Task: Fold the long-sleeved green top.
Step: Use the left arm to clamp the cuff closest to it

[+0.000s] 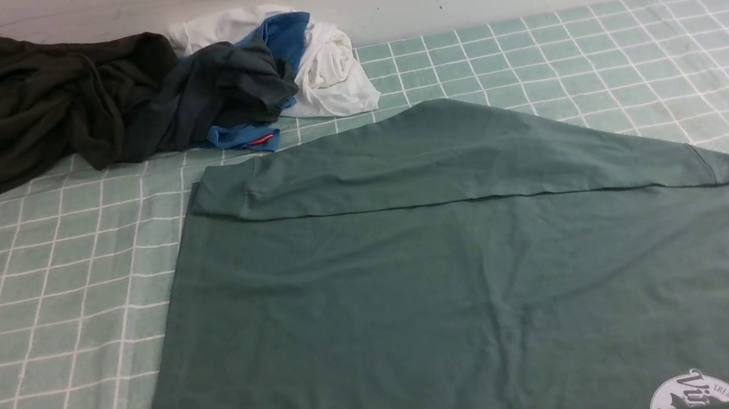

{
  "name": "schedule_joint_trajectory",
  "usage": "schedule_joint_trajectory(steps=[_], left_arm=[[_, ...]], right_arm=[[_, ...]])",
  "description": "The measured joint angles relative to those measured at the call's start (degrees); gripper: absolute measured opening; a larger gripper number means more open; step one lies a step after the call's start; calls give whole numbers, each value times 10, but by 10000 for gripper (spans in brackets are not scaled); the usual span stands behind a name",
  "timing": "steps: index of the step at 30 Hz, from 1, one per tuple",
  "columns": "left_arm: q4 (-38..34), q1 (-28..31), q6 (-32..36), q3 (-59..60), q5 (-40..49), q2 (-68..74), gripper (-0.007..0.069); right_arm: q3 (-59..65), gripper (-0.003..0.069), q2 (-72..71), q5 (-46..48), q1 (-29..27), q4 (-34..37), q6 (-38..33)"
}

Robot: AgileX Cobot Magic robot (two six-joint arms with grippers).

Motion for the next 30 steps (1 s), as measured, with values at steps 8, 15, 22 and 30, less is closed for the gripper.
schedule_joint_trajectory(steps=[8, 15, 22, 30], left_arm=[[-2, 0, -1, 0, 0, 0, -3], [-173, 0, -68, 2, 1, 0, -3], [-492, 0, -182, 3, 3, 0, -3], [-532, 0, -141, 1, 2, 0, -3]], right_arm=[[0, -14, 0, 0, 0, 0, 0], [0, -14, 0, 0, 0, 12, 2], [1, -14, 0, 2, 0, 227, 98], [0, -14, 0, -1, 0, 481, 150]])
